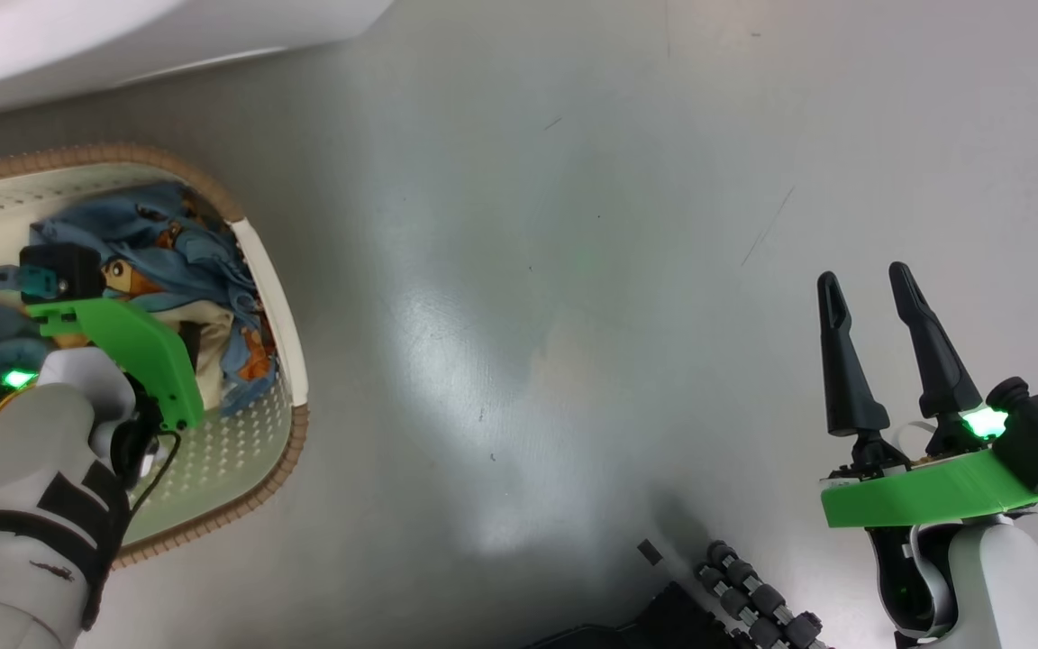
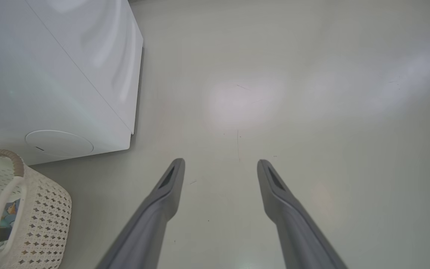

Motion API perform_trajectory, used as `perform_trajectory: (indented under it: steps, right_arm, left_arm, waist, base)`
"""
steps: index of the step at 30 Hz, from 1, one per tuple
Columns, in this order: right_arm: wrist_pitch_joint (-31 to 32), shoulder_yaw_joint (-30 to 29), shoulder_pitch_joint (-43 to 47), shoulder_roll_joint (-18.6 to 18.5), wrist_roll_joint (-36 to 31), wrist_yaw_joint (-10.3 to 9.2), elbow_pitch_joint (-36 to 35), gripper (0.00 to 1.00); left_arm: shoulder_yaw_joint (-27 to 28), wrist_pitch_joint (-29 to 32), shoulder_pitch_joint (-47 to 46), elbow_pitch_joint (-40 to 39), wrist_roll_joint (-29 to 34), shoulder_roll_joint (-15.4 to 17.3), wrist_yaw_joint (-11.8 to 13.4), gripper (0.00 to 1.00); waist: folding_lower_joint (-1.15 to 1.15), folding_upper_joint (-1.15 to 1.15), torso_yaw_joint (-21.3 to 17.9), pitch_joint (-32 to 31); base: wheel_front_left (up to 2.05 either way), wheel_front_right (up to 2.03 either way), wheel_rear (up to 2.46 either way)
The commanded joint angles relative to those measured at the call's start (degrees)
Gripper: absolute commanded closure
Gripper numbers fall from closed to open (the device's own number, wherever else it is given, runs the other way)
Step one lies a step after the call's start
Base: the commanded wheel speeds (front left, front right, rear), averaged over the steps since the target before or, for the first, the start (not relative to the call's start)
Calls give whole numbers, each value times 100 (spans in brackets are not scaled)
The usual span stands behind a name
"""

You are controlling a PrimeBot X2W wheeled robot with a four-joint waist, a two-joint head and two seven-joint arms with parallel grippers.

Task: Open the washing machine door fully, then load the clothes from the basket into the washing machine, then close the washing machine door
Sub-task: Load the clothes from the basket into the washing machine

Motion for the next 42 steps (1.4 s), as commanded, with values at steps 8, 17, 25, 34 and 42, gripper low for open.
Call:
perform_trajectory:
  steps: [8,17,25,34,42]
  right_arm:
    - [-32,47,310,-40,-82,9,-196,0]
    - [-32,169,1,-40,-2,9,-117,0]
    - [-32,445,-483,-40,112,9,151,0]
    - [-33,438,-626,-40,-53,9,565,0]
    - [-33,391,-559,-40,-170,9,814,0]
  left_arm:
    - [-18,119,12,58,47,106,-133,100]
    - [113,-185,163,73,-97,234,-172,100]
    - [209,-727,491,76,-215,456,-294,100]
    - [-107,-1242,1125,-86,-49,303,-351,100]
    - [-65,-1491,1505,-468,-11,310,-353,100]
  waist:
    - [0,0,36,9]
    - [0,0,4,-178]
    - [0,0,-52,-609]
    - [0,0,263,-1571]
    - [0,0,577,-2280]
  base:
    - [0,0,0]
    - [0,0,0]
    - [0,0,0]
    - [0,0,0]
    - [0,0,0]
